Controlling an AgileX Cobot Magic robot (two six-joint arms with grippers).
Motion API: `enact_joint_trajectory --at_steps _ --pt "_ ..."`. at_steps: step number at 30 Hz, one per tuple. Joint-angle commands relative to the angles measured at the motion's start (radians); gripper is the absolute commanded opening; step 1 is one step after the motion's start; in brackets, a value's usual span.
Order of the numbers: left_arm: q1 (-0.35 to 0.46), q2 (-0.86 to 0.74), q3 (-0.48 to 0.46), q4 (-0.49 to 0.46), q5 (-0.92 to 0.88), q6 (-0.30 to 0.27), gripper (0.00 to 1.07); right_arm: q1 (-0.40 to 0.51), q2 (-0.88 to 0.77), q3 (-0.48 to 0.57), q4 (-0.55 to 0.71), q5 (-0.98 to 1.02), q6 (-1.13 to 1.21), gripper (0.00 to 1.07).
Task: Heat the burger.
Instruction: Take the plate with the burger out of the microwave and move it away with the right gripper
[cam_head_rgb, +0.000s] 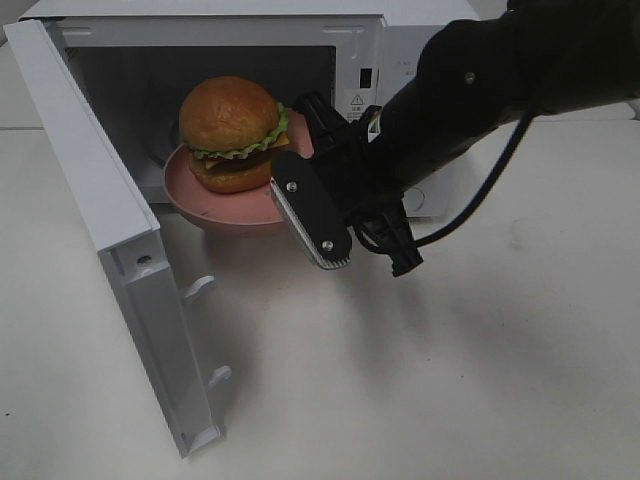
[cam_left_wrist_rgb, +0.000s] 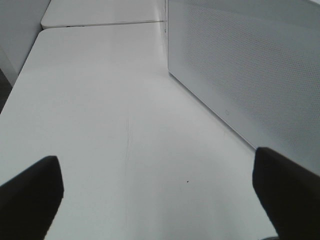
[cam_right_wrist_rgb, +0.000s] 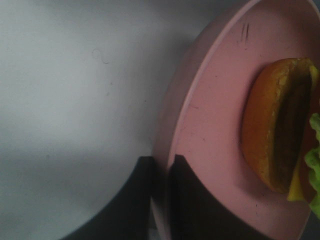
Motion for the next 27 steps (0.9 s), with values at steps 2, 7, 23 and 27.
enact_joint_trajectory --at_steps 2,7,23,27 --pt "0.001 -0.024 0.002 -0.006 -0.007 0.0 0.98 -0.002 -0.069 0.042 0.011 -0.078 0.0 0.0" --pt "0.001 -0.024 0.002 -0.006 -0.007 0.0 0.98 0.009 -0.146 0.119 0.011 -0.085 0.015 0.0" --pt "0.001 -0.024 0.002 -0.006 -0.007 0.0 0.98 0.021 -0.397 0.348 0.007 -0.04 0.041 0.0" --pt "0.001 -0.024 0.002 -0.006 -0.007 0.0 0.98 0.021 -0.463 0.403 0.006 -0.028 0.042 0.0"
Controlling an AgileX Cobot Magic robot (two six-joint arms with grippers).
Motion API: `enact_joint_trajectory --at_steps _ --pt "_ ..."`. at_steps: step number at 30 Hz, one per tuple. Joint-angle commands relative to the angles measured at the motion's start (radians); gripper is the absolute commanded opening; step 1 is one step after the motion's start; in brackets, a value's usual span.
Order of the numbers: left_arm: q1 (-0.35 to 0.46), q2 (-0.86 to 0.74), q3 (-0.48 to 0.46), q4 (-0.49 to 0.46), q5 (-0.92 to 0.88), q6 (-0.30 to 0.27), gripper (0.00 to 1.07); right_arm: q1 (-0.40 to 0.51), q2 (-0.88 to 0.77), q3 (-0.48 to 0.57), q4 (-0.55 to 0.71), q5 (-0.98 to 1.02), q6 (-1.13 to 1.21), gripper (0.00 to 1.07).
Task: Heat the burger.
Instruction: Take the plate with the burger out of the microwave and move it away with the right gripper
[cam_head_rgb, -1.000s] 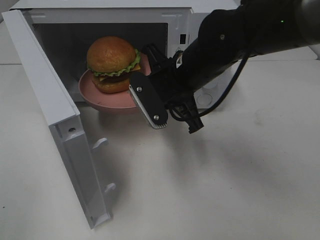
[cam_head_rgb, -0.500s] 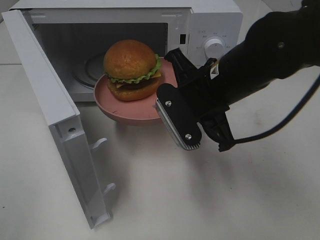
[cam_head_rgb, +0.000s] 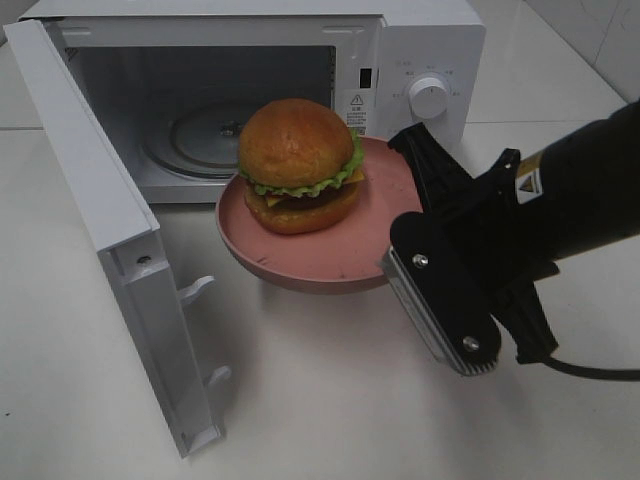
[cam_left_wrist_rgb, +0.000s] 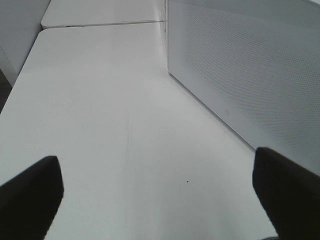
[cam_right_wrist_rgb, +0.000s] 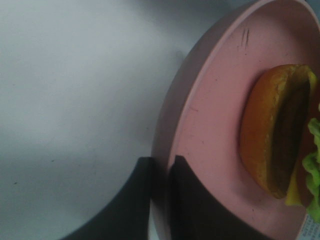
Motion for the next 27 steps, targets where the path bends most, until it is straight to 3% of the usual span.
enact_joint_trajectory --at_steps 1,8,20,27 --pt "0.001 -0.024 0.002 -0.006 -0.007 0.0 0.98 0.004 -0.08 0.034 0.0 -0.051 0.014 0.0" --pt "0.001 -0.024 0.002 -0.006 -0.007 0.0 0.98 0.004 -0.222 0.102 -0.069 0.013 0.085 0.0" --pt "0.001 -0.024 0.002 -0.006 -0.007 0.0 0.98 0.004 -0.416 0.131 -0.173 0.17 0.241 0.0" --pt "0.001 -0.024 0.002 -0.006 -0.007 0.0 0.98 0.004 -0.524 0.131 -0.329 0.247 0.444 0.0"
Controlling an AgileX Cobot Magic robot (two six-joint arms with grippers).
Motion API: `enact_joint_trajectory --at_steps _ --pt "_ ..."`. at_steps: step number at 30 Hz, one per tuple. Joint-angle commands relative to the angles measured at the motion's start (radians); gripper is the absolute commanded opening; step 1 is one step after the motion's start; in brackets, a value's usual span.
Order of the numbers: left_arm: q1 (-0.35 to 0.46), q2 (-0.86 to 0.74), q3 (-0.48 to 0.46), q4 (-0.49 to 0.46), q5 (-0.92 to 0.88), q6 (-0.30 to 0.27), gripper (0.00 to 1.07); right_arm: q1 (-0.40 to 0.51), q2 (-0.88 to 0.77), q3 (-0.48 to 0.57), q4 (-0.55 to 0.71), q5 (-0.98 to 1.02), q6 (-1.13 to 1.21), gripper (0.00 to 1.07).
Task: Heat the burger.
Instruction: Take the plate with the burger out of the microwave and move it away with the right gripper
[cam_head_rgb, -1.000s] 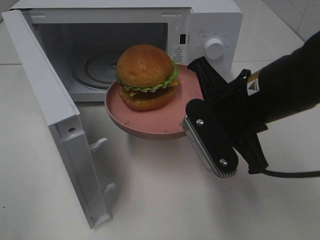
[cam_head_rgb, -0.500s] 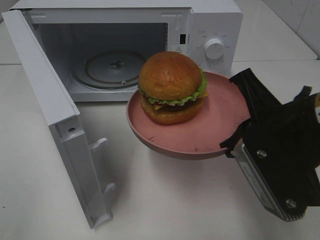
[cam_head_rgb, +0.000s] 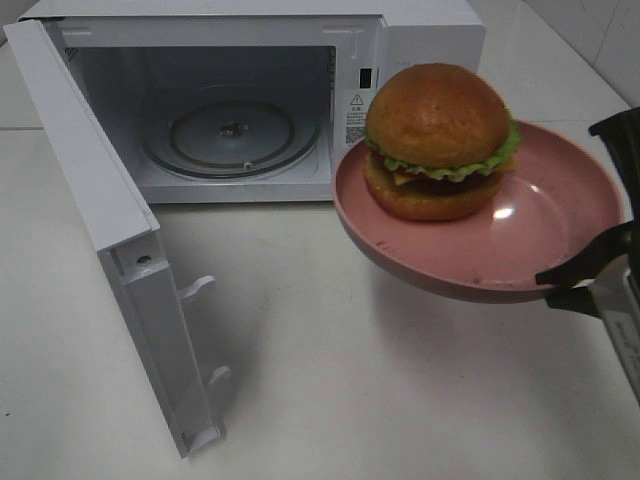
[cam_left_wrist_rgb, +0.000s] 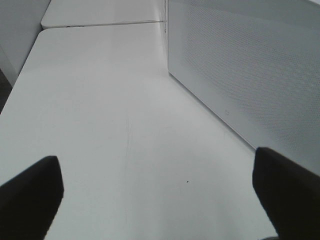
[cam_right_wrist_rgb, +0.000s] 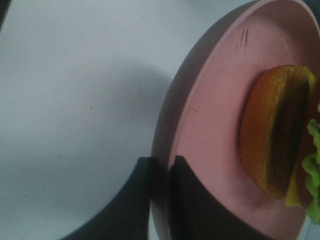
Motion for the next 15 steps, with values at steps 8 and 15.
enact_joint_trajectory --at_steps 8,15 --pt "0.001 -0.024 0.002 -0.006 -0.007 0.0 0.98 0.004 -0.05 -0.008 -0.291 0.052 0.385 0.0" --pt "0.001 -0.024 0.002 -0.006 -0.007 0.0 0.98 0.004 -0.049 -0.008 -0.386 0.113 0.56 0.0"
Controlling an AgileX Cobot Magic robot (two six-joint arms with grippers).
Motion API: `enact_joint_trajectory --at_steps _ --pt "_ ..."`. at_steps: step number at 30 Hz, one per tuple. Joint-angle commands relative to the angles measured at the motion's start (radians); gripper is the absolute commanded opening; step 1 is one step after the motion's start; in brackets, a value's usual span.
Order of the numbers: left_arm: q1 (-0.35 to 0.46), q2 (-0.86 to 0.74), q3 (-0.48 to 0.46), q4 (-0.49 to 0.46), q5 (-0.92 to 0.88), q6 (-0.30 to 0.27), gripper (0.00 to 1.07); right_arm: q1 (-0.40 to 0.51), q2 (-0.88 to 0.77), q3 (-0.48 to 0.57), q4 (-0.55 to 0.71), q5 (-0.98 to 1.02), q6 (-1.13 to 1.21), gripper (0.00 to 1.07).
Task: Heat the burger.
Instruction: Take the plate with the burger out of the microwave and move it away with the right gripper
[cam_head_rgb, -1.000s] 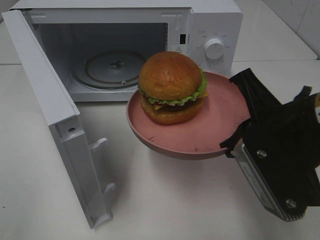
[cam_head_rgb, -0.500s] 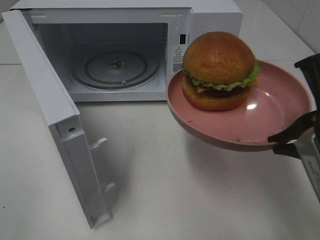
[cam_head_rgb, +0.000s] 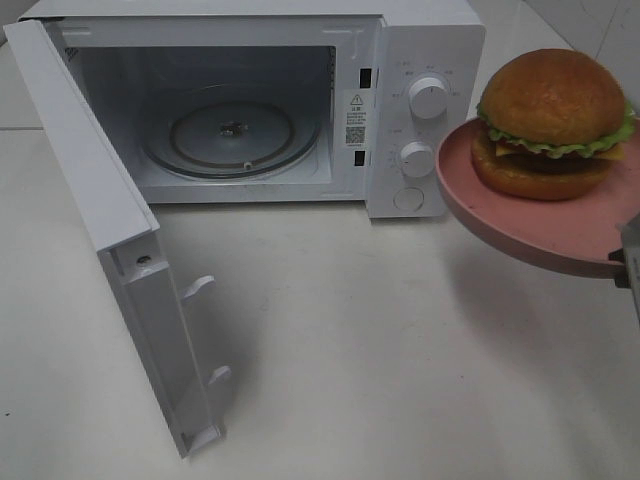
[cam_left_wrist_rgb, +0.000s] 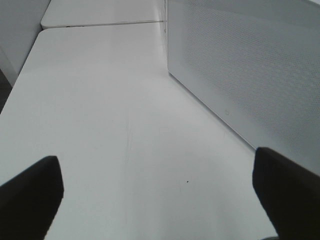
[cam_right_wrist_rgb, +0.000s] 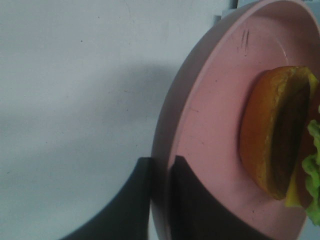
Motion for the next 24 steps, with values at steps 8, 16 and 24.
enact_joint_trajectory --at_steps 8,16,24 --pt "0.001 -0.024 0.002 -0.006 -0.007 0.0 0.98 0.004 -0.011 -0.008 -0.196 0.073 0.31 0.0" --pt "0.001 -0.024 0.002 -0.006 -0.007 0.0 0.98 0.004 0.057 -0.008 -0.308 0.201 0.609 0.0" --pt "0.001 -0.024 0.002 -0.006 -0.007 0.0 0.98 0.004 0.195 -0.009 -0.412 0.227 0.995 0.0"
